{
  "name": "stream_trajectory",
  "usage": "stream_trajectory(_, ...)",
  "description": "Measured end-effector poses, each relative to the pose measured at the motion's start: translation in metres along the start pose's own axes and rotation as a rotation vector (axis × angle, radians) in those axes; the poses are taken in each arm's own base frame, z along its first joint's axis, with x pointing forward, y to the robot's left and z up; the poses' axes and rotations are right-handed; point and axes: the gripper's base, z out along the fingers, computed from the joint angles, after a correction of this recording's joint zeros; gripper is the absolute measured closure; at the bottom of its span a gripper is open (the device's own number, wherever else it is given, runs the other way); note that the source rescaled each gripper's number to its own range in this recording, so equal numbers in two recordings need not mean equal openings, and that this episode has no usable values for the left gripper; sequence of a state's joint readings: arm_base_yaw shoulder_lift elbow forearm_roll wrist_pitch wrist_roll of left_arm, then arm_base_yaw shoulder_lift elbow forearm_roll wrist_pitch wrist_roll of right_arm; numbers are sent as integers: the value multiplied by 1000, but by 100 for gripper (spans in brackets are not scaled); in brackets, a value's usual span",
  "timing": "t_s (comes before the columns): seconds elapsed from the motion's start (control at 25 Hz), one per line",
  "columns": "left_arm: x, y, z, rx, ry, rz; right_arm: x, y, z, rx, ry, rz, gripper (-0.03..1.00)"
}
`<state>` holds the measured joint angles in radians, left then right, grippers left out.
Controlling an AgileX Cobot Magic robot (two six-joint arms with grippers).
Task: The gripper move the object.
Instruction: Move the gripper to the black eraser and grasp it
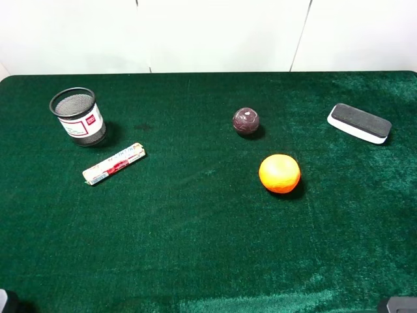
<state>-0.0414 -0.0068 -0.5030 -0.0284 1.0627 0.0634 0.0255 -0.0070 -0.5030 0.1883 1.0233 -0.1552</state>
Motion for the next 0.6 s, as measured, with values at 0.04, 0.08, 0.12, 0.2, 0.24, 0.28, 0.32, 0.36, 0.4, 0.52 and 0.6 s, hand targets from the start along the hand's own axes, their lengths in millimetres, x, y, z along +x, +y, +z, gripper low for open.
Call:
stream_trajectory(0.04, 0, 0, 0, 0, 0, 0, 0, 0, 0, 0, 0, 0, -3)
stream_trajectory(0.08, 0, 0, 0, 0, 0, 0, 0, 0, 0, 0, 0, 0, -3)
stream_trajectory(0.12, 0, 0, 0, 0, 0, 0, 0, 0, 0, 0, 0, 0, -3)
stream_trajectory(0.2, 0, 0, 0, 0, 0, 0, 0, 0, 0, 0, 0, 0, -3)
stream_trajectory(0.24, 0, 0, 0, 0, 0, 0, 0, 0, 0, 0, 0, 0, -3)
stream_trajectory(0.28, 0, 0, 0, 0, 0, 0, 0, 0, 0, 0, 0, 0, -3)
stream_trajectory(0.32, 0, 0, 0, 0, 0, 0, 0, 0, 0, 0, 0, 0, -3)
stream_trajectory(0.36, 0, 0, 0, 0, 0, 0, 0, 0, 0, 0, 0, 0, -3)
stream_trajectory(0.4, 0, 0, 0, 0, 0, 0, 0, 0, 0, 0, 0, 0, -3)
stream_trajectory(0.52, 0, 0, 0, 0, 0, 0, 0, 0, 0, 0, 0, 0, -3)
stream_trajectory(0.6, 0, 0, 0, 0, 0, 0, 0, 0, 0, 0, 0, 0, -3)
